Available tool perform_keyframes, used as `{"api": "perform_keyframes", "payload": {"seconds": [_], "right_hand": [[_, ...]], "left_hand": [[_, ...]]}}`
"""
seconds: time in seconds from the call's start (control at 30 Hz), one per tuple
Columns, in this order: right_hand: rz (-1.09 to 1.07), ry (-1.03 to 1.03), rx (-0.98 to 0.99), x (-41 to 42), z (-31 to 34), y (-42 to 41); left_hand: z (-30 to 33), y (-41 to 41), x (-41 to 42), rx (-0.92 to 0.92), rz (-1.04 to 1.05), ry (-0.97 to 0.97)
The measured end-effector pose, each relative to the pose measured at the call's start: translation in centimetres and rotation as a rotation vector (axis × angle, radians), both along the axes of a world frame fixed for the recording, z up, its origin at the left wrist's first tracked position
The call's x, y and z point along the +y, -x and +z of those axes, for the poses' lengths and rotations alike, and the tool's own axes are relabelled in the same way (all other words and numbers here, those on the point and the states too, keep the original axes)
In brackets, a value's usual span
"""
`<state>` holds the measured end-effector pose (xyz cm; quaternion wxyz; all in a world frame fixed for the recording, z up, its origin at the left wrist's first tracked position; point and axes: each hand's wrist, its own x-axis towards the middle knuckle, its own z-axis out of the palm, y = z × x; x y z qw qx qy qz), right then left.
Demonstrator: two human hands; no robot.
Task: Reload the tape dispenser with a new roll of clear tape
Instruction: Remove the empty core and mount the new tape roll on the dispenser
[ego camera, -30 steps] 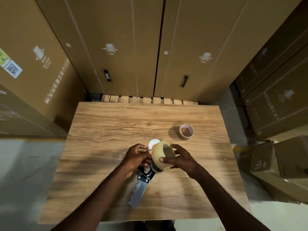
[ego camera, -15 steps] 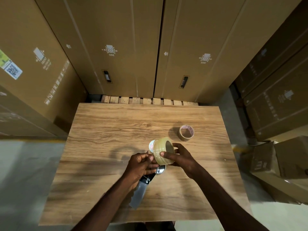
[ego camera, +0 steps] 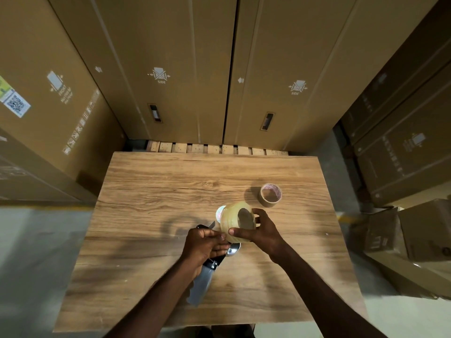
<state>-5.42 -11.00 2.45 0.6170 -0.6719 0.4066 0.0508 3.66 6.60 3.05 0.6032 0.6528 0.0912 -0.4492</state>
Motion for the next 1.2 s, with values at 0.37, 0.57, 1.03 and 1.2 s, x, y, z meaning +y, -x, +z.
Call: {"api": "perform_keyframes", "payload": {"seconds": [0.37,0.57,1.03,1.2], "right_hand": [[0.037,0.16,0.014,1.1,0.3,0.5],[0.148,0.368,0.029,2.4,-0.7,1.1],[0.284,0.619,-0.051,4.4,-4.2,1.5],[0.111,0.295,-0.138,3.5,-3.2,1.6]], "left_hand": [[-0.1,-0.6,0.4,0.143,-0.1,-0.043],[-0.9,-0.7,0.9,0.502,0.026,0.032],[-2.4,-2.5,1.3,0.513,-0.096,-0.174],[-3.1,-3.3,1.7,0.528,-0.03,-0.154]]}}
